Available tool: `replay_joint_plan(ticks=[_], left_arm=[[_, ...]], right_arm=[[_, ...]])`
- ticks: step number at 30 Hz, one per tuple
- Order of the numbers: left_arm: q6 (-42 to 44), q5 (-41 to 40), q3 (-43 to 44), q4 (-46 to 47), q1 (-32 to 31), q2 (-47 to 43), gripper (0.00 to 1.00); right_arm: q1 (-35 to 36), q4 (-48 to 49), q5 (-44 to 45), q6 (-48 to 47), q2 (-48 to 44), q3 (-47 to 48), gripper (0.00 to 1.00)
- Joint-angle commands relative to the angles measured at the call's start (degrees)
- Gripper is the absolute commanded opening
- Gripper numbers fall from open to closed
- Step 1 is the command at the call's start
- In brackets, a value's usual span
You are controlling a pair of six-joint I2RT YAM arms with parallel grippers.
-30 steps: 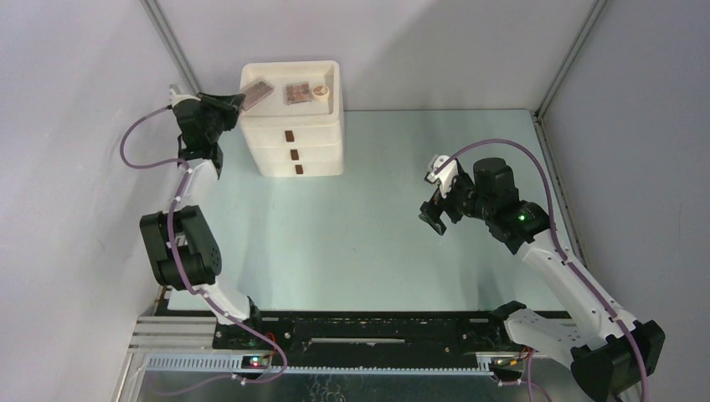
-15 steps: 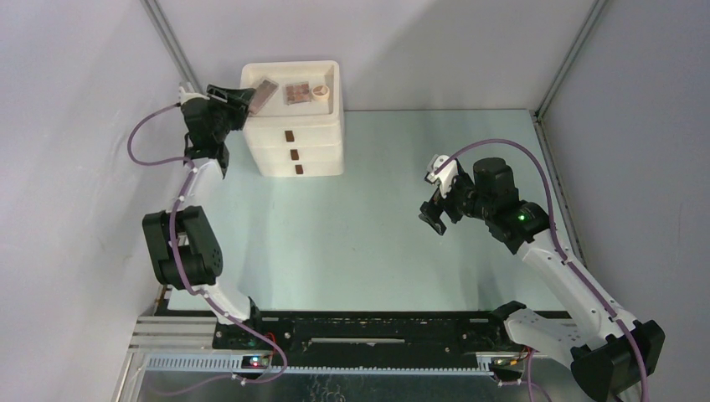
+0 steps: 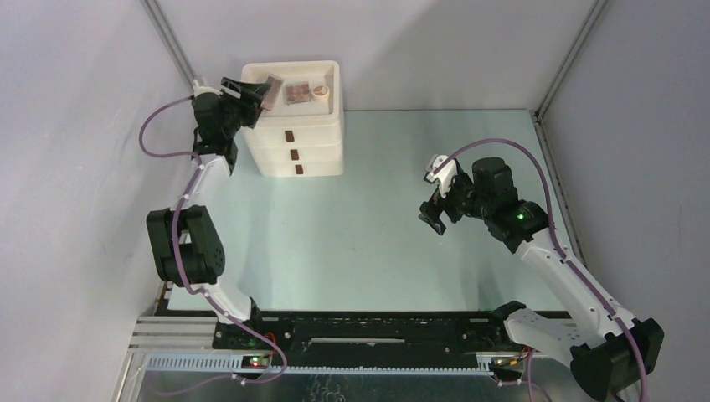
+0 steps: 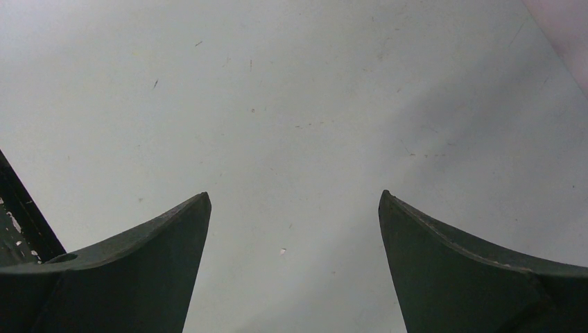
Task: Organize the makeup
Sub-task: Place the makeup in the storage box.
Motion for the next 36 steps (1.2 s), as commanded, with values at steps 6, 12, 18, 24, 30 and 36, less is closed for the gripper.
replay_joint_plan(ticks=[6, 12, 18, 24, 30, 36], left_arm=[[5.15, -1.45, 5.48, -6.9, -0.42, 0.11, 0.84], [10.39, -3.88, 6.86, -11.47, -0.41, -2.1, 0.89], [14.63, -5.75, 8.29, -16.66, -0.42, -3.79, 0.92], [16.2, -5.42, 10.82, -20.33, -0.42, -3.68, 0.94], [16.53, -4.56, 12.44, -23.17, -0.43, -3.4, 0.95], [18.15, -4.74, 11.11, -24.38, -0.35, -5.5, 0.96]], right_arm=[[-0.21, 0.83, -0.21, -0.29, 0.0, 0.04, 0.99], [-0.21, 0.71, -0.28, -0.29, -0.01, 0.05, 0.99], [-0.2, 0.69, -0.3, -0.25, 0.16, 0.04, 0.99], [-0.21, 0.65, -0.3, -0.28, 0.24, 0.08, 0.99], [-0.21, 0.65, -0.21, -0.27, 0.26, 0.08, 0.99], [-0.21, 0.56, -0.3, -0.36, 0.39, 0.12, 0.99]])
